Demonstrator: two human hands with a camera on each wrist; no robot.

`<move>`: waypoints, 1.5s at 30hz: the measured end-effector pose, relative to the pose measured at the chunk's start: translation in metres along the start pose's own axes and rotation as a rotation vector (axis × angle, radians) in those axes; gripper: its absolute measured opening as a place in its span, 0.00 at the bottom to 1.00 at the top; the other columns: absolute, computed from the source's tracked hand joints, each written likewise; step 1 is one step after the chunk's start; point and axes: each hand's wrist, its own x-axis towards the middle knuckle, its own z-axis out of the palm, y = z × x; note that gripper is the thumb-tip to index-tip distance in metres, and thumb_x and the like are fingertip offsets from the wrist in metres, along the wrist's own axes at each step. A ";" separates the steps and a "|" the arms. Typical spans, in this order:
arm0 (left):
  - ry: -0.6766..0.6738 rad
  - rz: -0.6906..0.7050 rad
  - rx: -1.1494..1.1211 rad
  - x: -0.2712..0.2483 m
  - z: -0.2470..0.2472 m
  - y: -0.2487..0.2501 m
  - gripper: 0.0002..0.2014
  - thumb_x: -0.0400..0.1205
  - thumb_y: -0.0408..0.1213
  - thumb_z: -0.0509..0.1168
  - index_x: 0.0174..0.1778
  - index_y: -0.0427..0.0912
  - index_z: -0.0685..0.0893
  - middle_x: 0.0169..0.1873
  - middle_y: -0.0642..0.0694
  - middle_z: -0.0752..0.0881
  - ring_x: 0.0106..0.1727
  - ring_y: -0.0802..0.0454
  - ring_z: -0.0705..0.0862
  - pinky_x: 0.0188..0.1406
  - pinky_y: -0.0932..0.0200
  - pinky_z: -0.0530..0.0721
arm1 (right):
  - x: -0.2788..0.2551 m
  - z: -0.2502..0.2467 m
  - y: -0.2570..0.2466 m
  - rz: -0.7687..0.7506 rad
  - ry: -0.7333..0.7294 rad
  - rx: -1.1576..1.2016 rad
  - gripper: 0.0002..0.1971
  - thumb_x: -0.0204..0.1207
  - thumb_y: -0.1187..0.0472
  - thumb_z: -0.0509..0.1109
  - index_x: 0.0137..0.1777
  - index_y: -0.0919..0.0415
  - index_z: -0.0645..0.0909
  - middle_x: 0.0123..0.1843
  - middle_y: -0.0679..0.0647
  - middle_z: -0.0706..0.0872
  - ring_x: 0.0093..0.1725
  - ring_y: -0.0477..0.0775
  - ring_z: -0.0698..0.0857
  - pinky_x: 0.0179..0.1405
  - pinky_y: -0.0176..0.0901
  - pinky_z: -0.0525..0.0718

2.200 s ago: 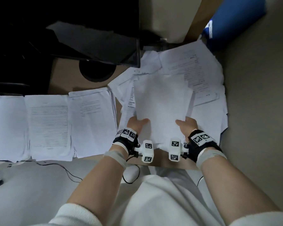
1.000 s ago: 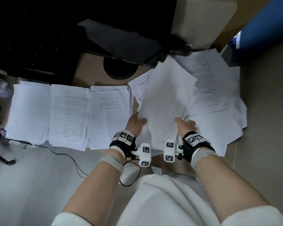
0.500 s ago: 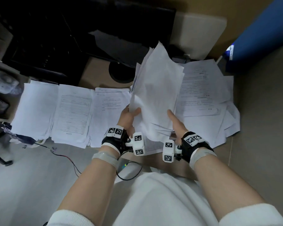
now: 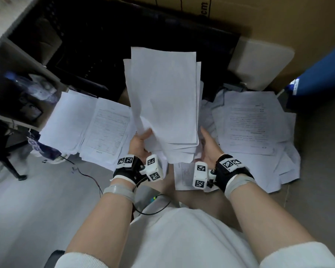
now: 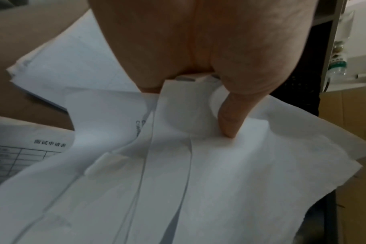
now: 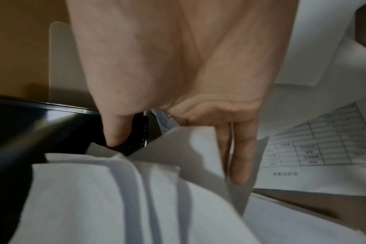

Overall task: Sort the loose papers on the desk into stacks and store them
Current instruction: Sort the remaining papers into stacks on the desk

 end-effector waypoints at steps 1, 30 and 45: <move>-0.011 -0.016 -0.022 -0.002 -0.003 -0.001 0.38 0.72 0.46 0.81 0.79 0.42 0.77 0.77 0.36 0.77 0.76 0.31 0.76 0.76 0.26 0.70 | 0.001 0.002 -0.001 -0.007 -0.017 0.031 0.38 0.71 0.28 0.70 0.74 0.53 0.78 0.69 0.57 0.86 0.65 0.64 0.86 0.64 0.68 0.84; 0.071 -0.034 0.732 0.042 0.018 -0.005 0.37 0.66 0.69 0.75 0.65 0.48 0.85 0.59 0.49 0.90 0.61 0.45 0.87 0.67 0.40 0.83 | 0.023 -0.043 0.024 -0.246 0.789 -0.194 0.17 0.78 0.75 0.60 0.61 0.62 0.83 0.56 0.59 0.88 0.52 0.60 0.85 0.56 0.48 0.82; 0.127 -0.149 0.581 0.038 -0.026 -0.040 0.05 0.81 0.35 0.63 0.46 0.39 0.84 0.40 0.39 0.86 0.39 0.42 0.84 0.43 0.50 0.82 | 0.018 -0.045 0.065 0.086 0.749 -0.286 0.20 0.85 0.66 0.61 0.75 0.73 0.73 0.74 0.70 0.78 0.61 0.65 0.82 0.53 0.46 0.76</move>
